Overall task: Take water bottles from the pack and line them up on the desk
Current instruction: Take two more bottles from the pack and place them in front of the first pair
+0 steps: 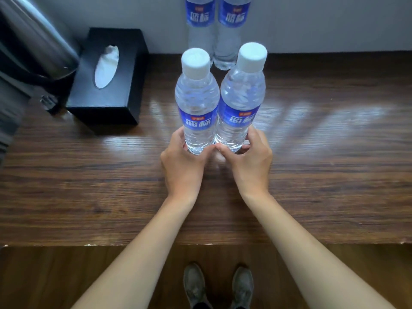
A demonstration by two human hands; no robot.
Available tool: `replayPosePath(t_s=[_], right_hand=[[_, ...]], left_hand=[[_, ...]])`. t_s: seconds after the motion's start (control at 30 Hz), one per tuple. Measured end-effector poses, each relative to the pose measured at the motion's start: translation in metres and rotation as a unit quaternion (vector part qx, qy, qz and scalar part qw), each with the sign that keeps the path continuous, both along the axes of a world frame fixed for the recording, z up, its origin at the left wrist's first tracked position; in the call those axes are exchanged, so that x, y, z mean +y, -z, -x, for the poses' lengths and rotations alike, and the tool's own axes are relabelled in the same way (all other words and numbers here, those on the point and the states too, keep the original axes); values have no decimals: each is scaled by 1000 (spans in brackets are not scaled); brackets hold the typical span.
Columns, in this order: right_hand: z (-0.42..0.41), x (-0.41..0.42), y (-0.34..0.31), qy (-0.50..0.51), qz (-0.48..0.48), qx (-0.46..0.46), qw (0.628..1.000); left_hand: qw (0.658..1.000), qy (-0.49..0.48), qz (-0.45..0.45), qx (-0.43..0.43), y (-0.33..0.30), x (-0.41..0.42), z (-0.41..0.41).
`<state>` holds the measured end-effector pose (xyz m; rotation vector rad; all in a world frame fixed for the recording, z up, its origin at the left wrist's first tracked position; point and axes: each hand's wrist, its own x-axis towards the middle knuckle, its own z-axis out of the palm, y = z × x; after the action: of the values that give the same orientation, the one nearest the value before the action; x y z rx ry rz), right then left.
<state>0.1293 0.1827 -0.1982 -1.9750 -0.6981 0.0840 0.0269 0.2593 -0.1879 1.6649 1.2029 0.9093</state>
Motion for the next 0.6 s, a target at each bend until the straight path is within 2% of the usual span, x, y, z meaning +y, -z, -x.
replayPosePath(t_s=[0.6], right_hand=[[-74, 81, 5, 2, 4, -44, 999]], left_hand=[[998, -18, -28, 56, 0, 77, -76]])
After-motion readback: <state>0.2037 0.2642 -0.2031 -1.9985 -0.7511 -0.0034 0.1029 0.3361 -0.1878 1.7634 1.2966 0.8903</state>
